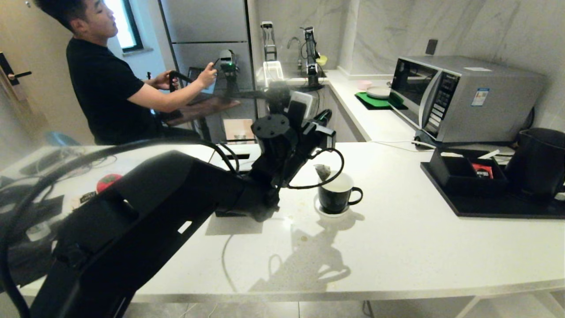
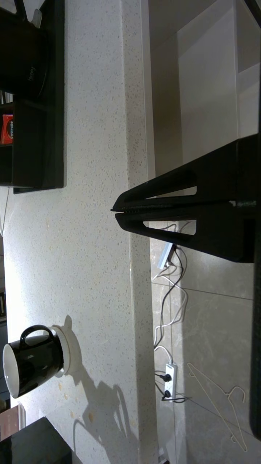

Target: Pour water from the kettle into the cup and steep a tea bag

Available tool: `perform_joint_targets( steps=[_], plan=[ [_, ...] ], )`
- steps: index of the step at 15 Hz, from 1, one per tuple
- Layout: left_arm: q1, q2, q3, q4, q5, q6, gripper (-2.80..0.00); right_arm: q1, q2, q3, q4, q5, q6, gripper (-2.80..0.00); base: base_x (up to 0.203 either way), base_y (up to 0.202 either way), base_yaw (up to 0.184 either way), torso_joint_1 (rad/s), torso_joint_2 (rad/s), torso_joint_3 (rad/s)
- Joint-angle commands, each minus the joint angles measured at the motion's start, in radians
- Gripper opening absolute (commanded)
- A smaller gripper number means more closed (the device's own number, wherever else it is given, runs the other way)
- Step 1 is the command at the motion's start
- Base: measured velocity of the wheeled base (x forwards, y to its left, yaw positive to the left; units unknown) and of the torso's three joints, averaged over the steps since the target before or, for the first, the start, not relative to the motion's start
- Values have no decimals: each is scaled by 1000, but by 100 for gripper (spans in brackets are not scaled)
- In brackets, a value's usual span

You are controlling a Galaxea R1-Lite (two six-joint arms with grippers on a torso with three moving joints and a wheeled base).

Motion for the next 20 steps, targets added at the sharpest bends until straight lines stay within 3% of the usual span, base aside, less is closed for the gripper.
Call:
perform_joint_targets(
  steps=[1,11,14,20],
  plan=[
    [5,-1,0,-7,2,0,-280,0,2,0,0,0,0,-280,0,0,0,0,0,0],
    [31,2,11,-10,1,0,-280,0,2,0,0,0,0,-280,0,0,0,0,0,0],
    [13,-2,71,-22,1,2,-280,0,2,0,0,0,0,-280,0,0,0,0,0,0],
    [-43,10,71,-21,3,14,-280,0,2,0,0,0,0,-280,0,0,0,0,0,0]
  ],
)
